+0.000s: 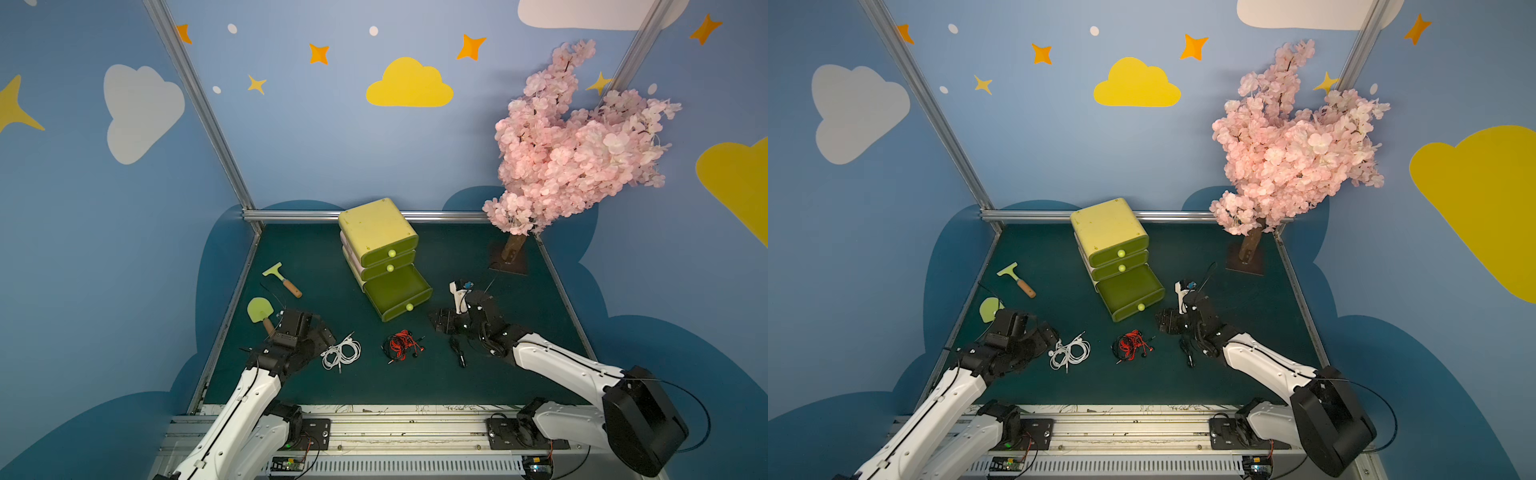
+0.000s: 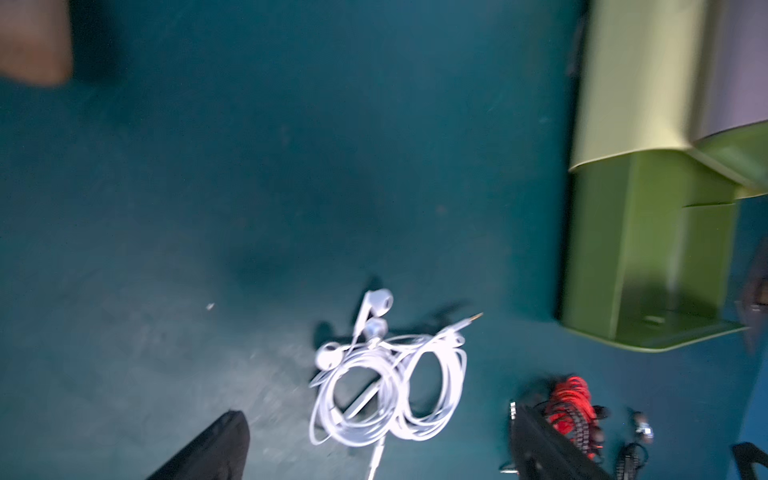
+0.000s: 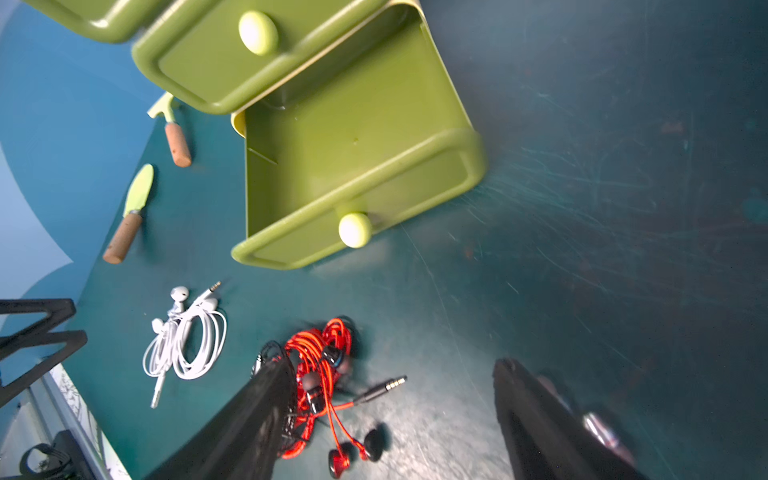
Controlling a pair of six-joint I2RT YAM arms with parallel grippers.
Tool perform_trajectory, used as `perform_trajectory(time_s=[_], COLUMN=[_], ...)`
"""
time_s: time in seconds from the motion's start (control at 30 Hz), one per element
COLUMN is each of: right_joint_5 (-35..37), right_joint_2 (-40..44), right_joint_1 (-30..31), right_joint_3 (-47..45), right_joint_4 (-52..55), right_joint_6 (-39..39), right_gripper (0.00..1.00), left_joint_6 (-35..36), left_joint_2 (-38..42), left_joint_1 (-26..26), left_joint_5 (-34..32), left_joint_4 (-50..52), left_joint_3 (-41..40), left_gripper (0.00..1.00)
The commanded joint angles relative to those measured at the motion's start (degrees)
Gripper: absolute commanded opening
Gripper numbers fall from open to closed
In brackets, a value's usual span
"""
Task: Place the wired earphones into the drawer by color
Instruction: Open the drawer in the storage box, then pick up the wired earphones from the center of the board.
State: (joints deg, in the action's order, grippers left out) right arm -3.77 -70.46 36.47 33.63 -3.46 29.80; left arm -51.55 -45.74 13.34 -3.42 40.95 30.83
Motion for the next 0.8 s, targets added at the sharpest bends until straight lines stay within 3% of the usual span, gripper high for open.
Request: perform_trajectory(time_s=[0.0,0.27,0.53,0.7,0.77], right_joint_5=[0.78,-0.18,1.65,2.76,3.00], right_joint_2=[0.63,-1.09,0.89,2.71,3.38], right_joint_1=[-0.23,-0.30,-0.52,-0.61,-0.69], right_joint_3=[0.47,0.46,0.38,-0.31,-0.78], right_joint_4=[2.66,1.37,3.14,3.89,3.99], right_joint_6=[-0.72,0.08,-0.01,0.08,0.25], right_gripper=[0.81,0.81,0.81,0.81,0.81], left_joint_6=[-2.28,0.10,2.83,3.14,2.83], left_joint_2=[-0.59,-0.25,-7.22,-10.42,-11.19], left_joint_1=[0.43,1.20,3.01,5.29,6.07], left_joint_5=[-0.16,-3.14,-2.30,-1.06,-1.39], left_joint_4=[5.85,7.39,3.41,0.12,-0.08], left_joint_3=[-0.37,-0.86,-0.86,-1.12,-1.23], left_gripper=[1.00,0.84,0.79,0.64,0.62])
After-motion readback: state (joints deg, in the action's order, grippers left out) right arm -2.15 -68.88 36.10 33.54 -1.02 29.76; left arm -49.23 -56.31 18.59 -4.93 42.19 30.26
